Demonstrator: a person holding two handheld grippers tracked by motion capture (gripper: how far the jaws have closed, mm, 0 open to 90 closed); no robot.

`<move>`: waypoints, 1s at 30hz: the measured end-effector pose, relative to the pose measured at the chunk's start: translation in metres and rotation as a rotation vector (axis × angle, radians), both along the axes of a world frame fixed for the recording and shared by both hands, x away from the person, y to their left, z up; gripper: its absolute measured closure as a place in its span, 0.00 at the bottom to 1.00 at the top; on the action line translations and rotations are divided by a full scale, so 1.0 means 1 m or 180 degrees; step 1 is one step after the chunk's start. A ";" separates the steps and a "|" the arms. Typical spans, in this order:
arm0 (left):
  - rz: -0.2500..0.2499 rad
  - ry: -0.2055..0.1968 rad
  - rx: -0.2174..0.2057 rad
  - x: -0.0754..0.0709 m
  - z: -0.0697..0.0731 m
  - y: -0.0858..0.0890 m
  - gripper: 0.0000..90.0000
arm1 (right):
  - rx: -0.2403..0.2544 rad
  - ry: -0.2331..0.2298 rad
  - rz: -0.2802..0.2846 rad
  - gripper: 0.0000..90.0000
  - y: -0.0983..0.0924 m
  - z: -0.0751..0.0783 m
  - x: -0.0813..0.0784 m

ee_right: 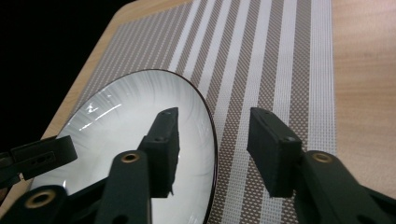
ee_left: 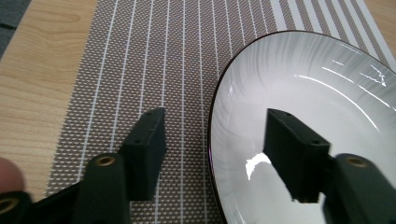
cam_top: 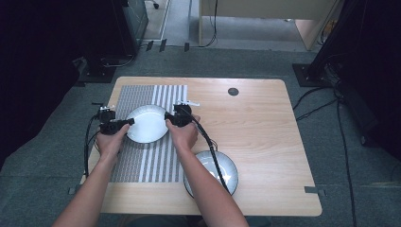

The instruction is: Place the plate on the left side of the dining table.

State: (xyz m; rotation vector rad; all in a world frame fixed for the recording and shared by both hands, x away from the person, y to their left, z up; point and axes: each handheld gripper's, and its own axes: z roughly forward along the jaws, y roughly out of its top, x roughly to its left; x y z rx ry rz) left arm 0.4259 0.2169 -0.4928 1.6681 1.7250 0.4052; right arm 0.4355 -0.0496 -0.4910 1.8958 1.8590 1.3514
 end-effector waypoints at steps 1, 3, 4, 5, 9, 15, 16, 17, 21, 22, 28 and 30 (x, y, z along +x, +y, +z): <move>-0.0021 0.0009 -0.0017 -0.002 0.002 0.001 0.35 | 0.0007 -0.0012 0.0019 0.55 -0.001 0.001 0.000; -0.0037 0.0002 -0.0024 -0.003 0.003 0.001 0.33 | 0.0027 -0.0033 0.0057 0.51 -0.003 0.004 -0.001; -0.0093 -0.0023 0.0016 -0.006 0.006 0.001 0.27 | -0.0002 -0.0080 0.0092 0.43 -0.006 0.008 -0.003; -0.0115 -0.0044 0.0015 -0.007 0.007 0.001 0.25 | 0.0016 -0.0069 0.0123 0.39 -0.006 0.010 -0.003; -0.0180 -0.0253 0.0025 -0.017 0.016 0.001 0.25 | -0.0139 -0.0059 0.0334 0.31 -0.011 0.018 -0.008; -0.0269 -0.0337 0.0032 -0.026 0.022 -0.002 0.21 | -0.0234 -0.0201 0.0423 0.29 -0.024 0.026 -0.023; -0.0269 -0.0337 0.0032 -0.026 0.022 -0.002 0.20 | -0.0234 -0.0201 0.0423 0.29 -0.024 0.026 -0.023; -0.0292 -0.0364 0.0076 -0.030 0.023 -0.003 0.18 | -0.0280 -0.0207 0.0444 0.29 -0.026 0.027 -0.027; -0.0258 -0.0333 0.0136 -0.036 0.023 -0.005 0.18 | -0.0295 -0.0205 0.0482 0.27 -0.034 0.030 -0.034; -0.0257 -0.0349 0.0133 -0.038 0.023 -0.005 0.18 | -0.0300 -0.0213 0.0494 0.26 -0.036 0.030 -0.035; -0.0262 -0.0392 0.0078 -0.045 0.025 -0.002 0.18 | -0.0283 -0.0236 0.0437 0.26 -0.052 0.035 -0.043; -0.0274 -0.0421 0.0084 -0.049 0.026 -0.001 0.18 | -0.0299 -0.0254 0.0439 0.26 -0.057 0.037 -0.045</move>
